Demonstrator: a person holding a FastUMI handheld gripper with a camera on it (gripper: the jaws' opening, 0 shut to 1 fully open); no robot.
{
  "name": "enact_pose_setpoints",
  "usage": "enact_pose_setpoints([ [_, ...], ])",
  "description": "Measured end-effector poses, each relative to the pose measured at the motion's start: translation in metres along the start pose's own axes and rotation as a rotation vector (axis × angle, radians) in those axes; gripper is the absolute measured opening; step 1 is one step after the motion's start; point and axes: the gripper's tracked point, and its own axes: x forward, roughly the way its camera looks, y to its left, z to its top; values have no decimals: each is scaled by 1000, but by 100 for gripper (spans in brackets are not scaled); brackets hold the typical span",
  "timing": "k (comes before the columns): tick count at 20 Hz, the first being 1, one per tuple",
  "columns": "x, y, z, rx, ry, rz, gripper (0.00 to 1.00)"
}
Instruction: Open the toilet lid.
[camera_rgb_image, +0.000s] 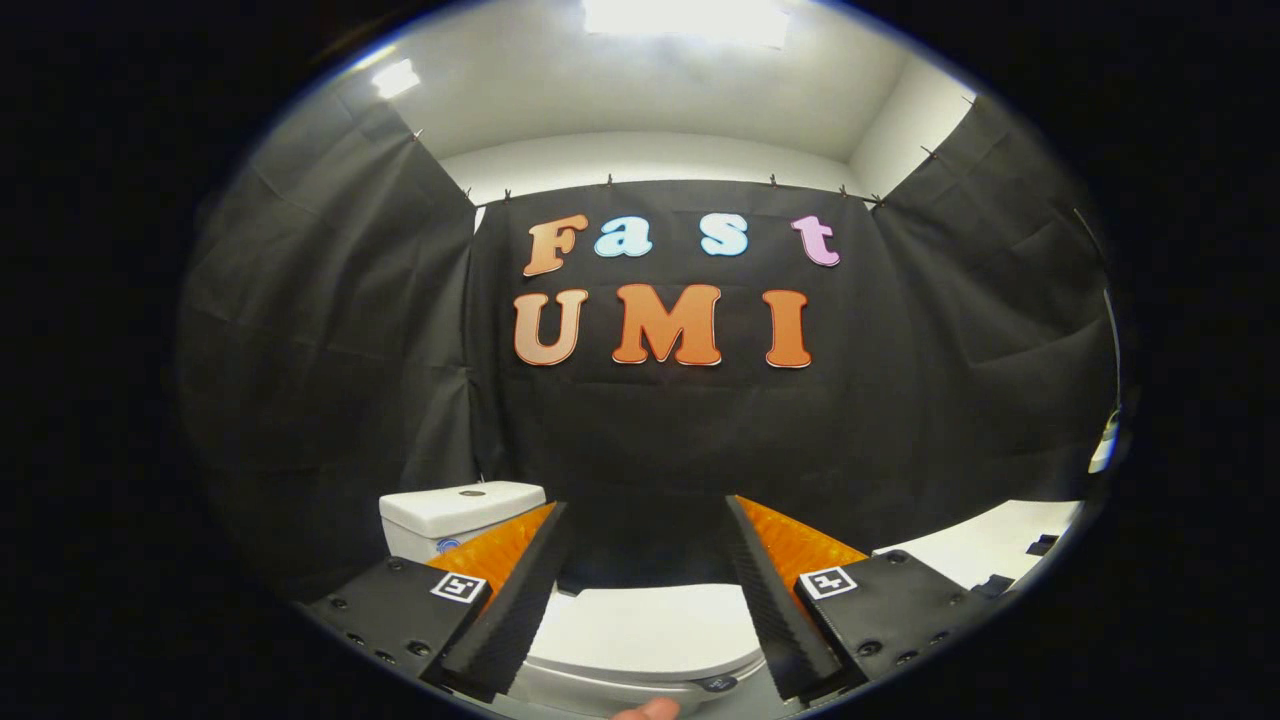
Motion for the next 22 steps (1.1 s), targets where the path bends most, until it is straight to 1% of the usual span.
enact_pose_setpoints([
  [22, -2, 18, 3, -9, 10, 36, 98],
])
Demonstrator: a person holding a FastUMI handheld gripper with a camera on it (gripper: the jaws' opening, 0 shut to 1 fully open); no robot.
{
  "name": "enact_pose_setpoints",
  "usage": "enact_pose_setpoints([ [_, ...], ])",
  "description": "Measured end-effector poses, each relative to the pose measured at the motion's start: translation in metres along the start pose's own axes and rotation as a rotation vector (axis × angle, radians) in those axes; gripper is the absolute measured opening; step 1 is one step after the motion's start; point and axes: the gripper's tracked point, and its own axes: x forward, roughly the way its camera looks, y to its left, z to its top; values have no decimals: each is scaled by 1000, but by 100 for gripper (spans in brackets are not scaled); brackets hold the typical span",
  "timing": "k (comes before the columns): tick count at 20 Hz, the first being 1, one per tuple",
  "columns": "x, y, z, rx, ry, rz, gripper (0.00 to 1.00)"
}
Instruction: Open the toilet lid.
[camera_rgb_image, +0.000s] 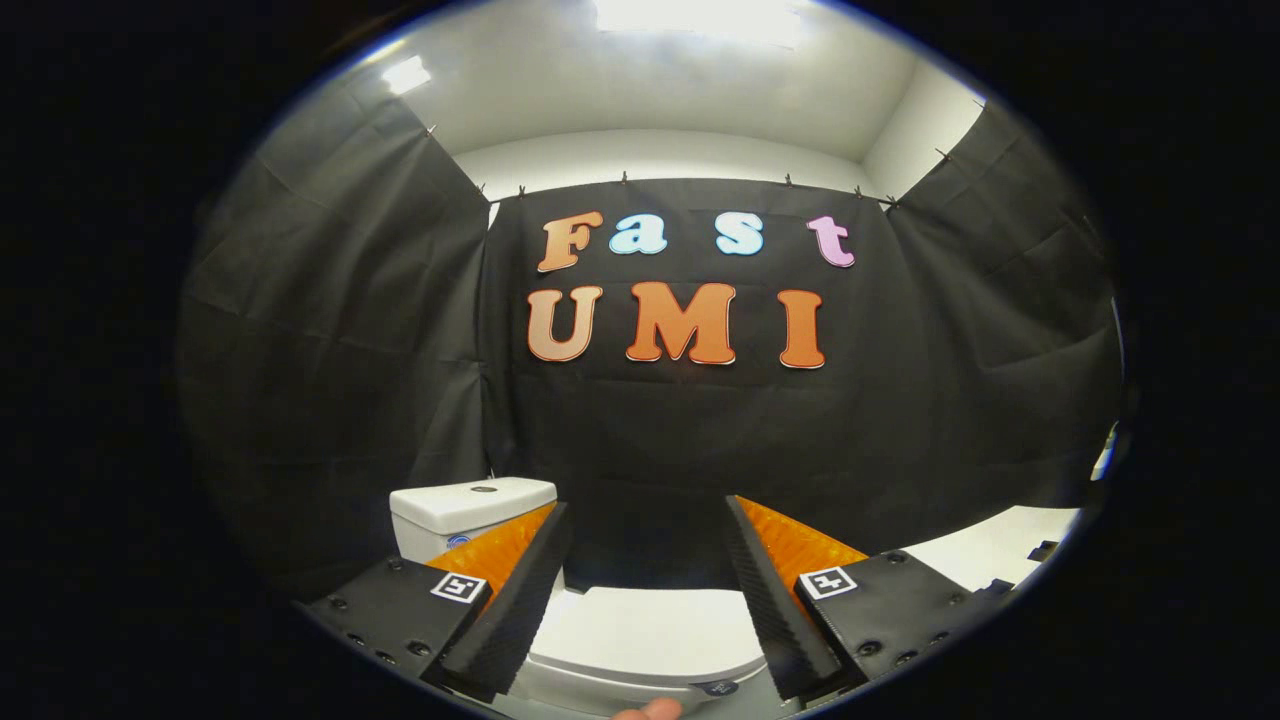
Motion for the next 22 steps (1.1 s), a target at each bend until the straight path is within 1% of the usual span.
enact_pose_setpoints([
  [9, 0, 2, -1, -1, 4, 8, 98],
  [12, 3, 3, -10, 26, 22, 12, 98],
  [15, 8, -3, -31, 83, 62, 8, 98],
  [17, 14, -2, -37, 141, 42, 32, 98],
  [19, 20, 2, -45, 275, 5, 92, 98],
  [20, 24, -1, -55, 342, 3, 102, 98],
  [22, 35, -28, -97, 392, 57, 38, 98],
])
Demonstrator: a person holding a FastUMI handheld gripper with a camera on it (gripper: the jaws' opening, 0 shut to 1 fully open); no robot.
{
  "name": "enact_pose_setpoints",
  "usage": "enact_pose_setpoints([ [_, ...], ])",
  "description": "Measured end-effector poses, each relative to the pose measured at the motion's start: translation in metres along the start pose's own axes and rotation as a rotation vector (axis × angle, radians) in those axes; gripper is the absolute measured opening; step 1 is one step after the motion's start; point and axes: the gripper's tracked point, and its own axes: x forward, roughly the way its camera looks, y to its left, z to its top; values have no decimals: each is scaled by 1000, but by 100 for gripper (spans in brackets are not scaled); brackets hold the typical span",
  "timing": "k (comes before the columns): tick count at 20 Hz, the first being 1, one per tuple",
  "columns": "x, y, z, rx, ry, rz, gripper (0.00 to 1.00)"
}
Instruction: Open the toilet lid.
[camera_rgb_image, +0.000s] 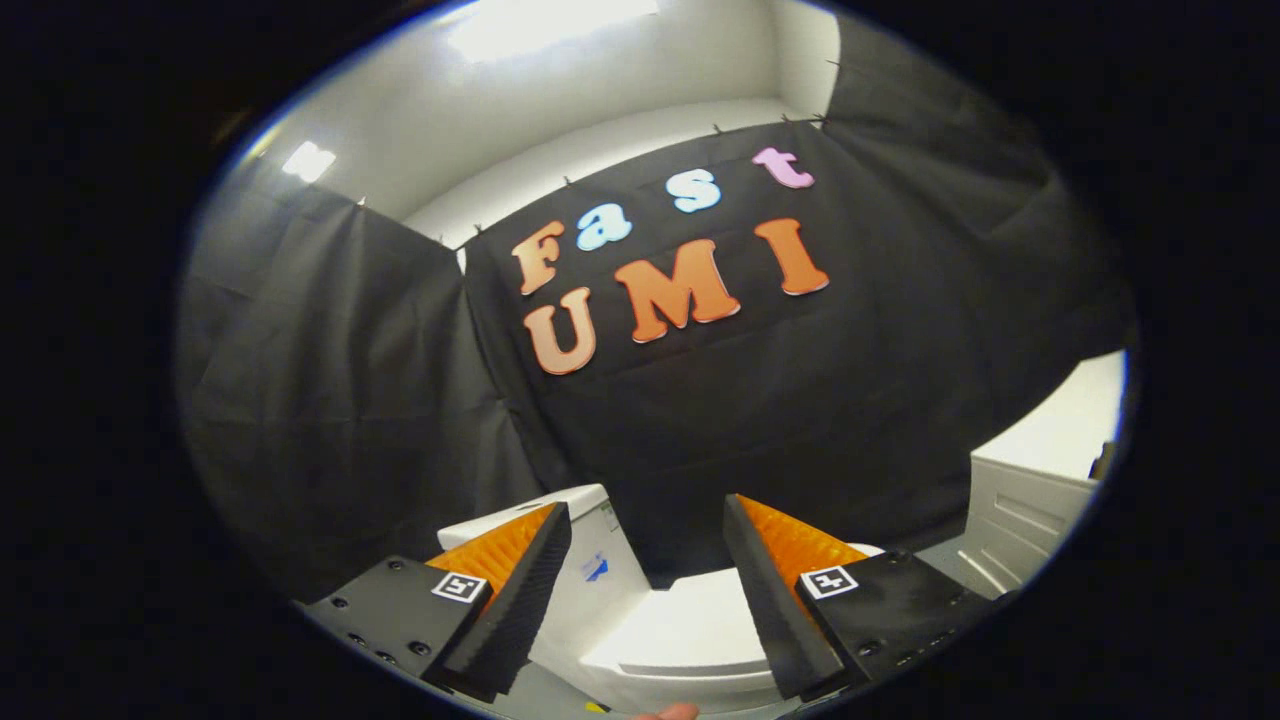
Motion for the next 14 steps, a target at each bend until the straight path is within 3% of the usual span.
enact_pose_setpoints([
  [9, 17, -118, -109, 391, 47, -165, 98],
  [14, 6, -168, -169, 537, 76, -231, 97],
])
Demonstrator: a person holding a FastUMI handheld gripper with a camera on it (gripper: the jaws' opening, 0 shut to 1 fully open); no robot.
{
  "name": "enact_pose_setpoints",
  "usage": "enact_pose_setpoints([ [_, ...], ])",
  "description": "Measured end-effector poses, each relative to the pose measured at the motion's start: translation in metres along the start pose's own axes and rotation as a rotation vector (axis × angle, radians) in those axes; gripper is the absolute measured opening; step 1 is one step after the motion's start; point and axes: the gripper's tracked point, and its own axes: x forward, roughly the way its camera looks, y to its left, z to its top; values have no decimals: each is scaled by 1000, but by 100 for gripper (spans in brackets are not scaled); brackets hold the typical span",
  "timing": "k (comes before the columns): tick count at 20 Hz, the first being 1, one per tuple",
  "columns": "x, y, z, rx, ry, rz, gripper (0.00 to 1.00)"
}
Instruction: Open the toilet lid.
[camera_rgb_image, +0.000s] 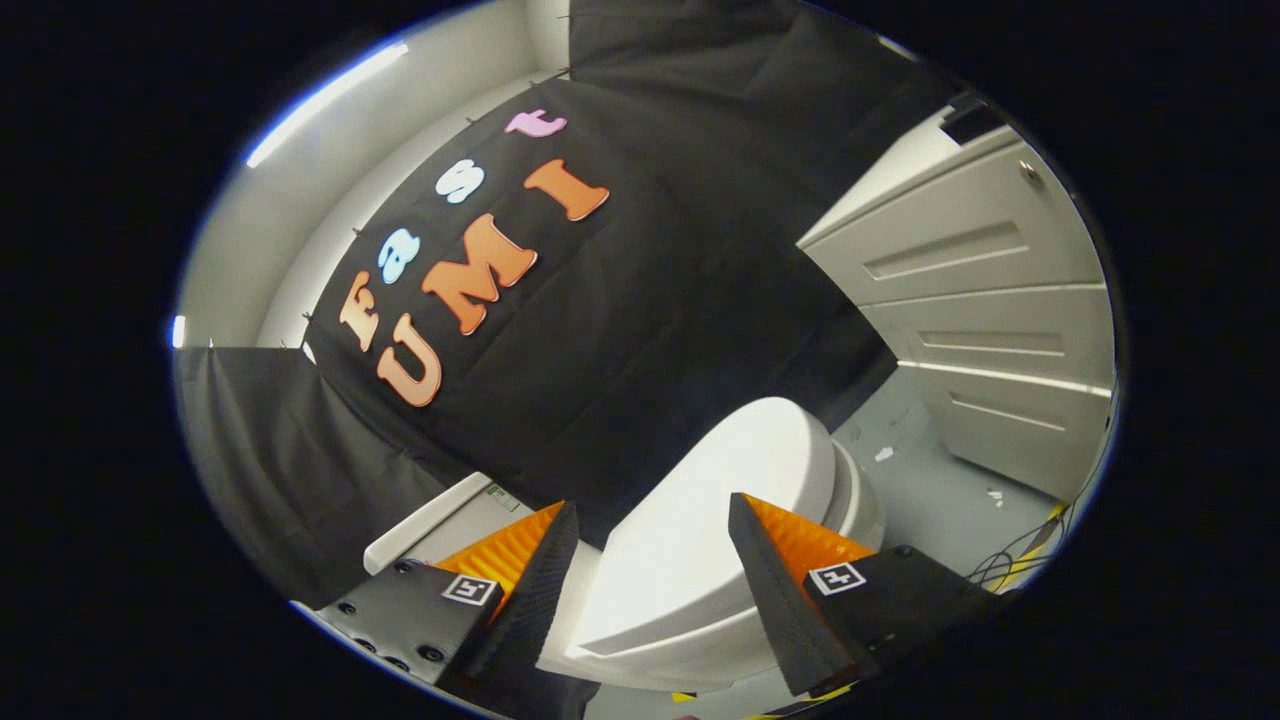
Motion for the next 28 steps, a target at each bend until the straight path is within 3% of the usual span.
enact_pose_setpoints([
  [10, 4, -98, -48, 148, 108, -144, 97],
  [20, 10, -128, -83, 272, 202, -129, 96],
  [28, 27, -132, -91, 323, 214, -114, 73],
])
